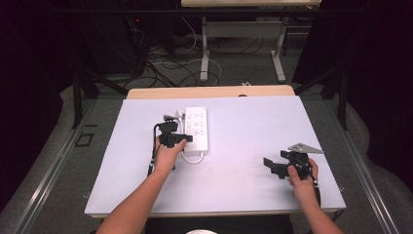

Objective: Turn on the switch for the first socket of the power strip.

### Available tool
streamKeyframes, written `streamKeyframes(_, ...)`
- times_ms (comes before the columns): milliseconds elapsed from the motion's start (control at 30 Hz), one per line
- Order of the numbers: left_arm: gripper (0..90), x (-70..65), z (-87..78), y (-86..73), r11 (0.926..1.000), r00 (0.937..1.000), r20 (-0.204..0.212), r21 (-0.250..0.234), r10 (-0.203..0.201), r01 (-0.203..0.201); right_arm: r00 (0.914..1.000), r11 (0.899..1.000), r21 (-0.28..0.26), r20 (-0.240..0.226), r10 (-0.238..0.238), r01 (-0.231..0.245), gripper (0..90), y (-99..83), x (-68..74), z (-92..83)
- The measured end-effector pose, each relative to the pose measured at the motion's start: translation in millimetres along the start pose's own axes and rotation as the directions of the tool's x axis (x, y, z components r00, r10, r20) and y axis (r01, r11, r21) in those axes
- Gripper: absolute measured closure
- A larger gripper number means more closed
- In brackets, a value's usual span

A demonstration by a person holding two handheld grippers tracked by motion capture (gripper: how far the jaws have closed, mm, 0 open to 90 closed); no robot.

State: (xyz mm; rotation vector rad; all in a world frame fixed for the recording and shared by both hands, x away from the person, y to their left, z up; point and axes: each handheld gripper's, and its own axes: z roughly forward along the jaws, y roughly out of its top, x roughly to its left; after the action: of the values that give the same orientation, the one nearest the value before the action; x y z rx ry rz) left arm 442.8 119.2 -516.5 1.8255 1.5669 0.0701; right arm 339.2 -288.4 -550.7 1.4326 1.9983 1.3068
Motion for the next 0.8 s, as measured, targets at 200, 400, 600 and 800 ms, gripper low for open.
streamKeyframes(200,78.5,-1.1,1.6,10.3,1.0000,0.9999,-0.013,-0.004,0.004,-0.004,1.0000,1.000,-0.003,-0.002,-0.003,0.003,15.0,0.1,-1.0,-0.2)
streamKeyframes(400,85.7,1.1,5.0,17.9,0.9998,0.9992,-0.038,-0.017,-0.014,0.014,1.0000,1.000,0.002,-0.006,0.002,-0.002,15.0,0.1,-0.8,-0.5)
streamKeyframes(600,89.4,5.6,10.8,22.9,0.9990,0.9977,-0.057,-0.025,-0.037,0.036,0.9999,1.000,0.002,-0.005,0.009,-0.009,15.0,-0.3,-0.6,0.7)
streamKeyframes(800,89.9,8.6,17.1,26.8,0.9992,0.9971,-0.064,-0.005,-0.040,0.040,1.0000,1.000,0.002,-0.004,0.001,-0.001,15.0,-0.7,-1.5,1.3)
